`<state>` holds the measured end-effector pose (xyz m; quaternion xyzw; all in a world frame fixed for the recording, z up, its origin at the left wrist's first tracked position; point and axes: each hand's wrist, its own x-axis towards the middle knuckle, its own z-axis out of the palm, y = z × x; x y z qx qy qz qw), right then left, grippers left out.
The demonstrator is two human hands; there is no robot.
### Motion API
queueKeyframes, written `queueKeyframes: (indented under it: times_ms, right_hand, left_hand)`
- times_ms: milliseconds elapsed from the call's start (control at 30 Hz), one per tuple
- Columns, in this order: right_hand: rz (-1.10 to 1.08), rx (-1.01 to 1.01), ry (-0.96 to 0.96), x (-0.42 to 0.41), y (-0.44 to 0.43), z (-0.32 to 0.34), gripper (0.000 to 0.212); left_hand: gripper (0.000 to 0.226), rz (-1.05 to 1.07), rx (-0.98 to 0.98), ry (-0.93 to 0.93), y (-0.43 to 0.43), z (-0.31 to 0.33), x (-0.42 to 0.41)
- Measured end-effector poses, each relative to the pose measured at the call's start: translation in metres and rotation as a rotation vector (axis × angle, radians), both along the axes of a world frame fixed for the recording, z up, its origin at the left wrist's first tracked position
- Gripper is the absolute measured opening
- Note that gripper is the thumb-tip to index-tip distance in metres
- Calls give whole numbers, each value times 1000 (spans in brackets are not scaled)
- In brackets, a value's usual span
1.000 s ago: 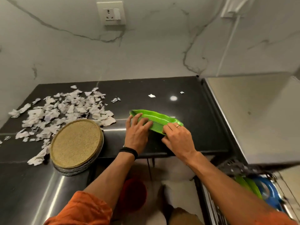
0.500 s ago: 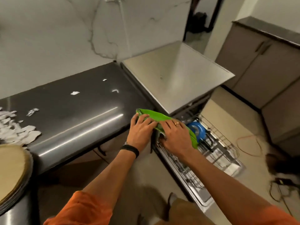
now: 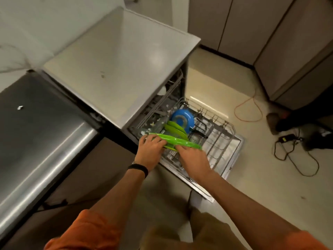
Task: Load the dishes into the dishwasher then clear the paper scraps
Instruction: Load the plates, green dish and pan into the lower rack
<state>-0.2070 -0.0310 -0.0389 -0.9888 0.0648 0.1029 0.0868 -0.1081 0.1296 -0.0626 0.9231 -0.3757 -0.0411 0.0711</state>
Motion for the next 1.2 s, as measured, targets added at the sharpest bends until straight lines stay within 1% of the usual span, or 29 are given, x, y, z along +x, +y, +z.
queueKeyframes:
  times_ms: [33, 100, 200, 333, 533, 633, 833, 933, 1067, 1200]
  right_hand:
    - [-10, 24, 38, 3, -6, -8, 23]
    - [-26, 69, 76, 14, -18, -34, 25]
    - [-53, 142, 110, 34, -28, -81, 27]
    - [-122, 224, 161, 67, -35, -170, 25]
    - [-162, 263, 188, 110, -29, -294, 53]
    - [-173, 238, 175, 128, -26, -342, 54]
    - [-227, 239, 148, 154, -21, -395, 59]
    - [-254, 259, 153, 162, -18, -407, 59]
    - [-285, 267, 107, 175, -23, -417, 51]
    - [-283, 303, 113, 192, -30, -418, 48]
  left_hand:
    - [22, -5, 5, 18, -7, -9, 5]
    - [22, -15, 14, 52, -24, -36, 18]
    - [29, -42, 14, 100, -37, -90, 41]
    - [35, -86, -8, 151, -46, -184, 71]
    - [32, -101, -16, 157, -46, -310, 120]
    - [32, -108, 21, 175, -47, -355, 142]
    - [31, -153, 35, 178, -52, -404, 175]
    - [29, -172, 32, 182, -53, -414, 185]
    - [25, -195, 18, 174, -59, -420, 198]
    - [31, -191, 33, 152, -64, -423, 213]
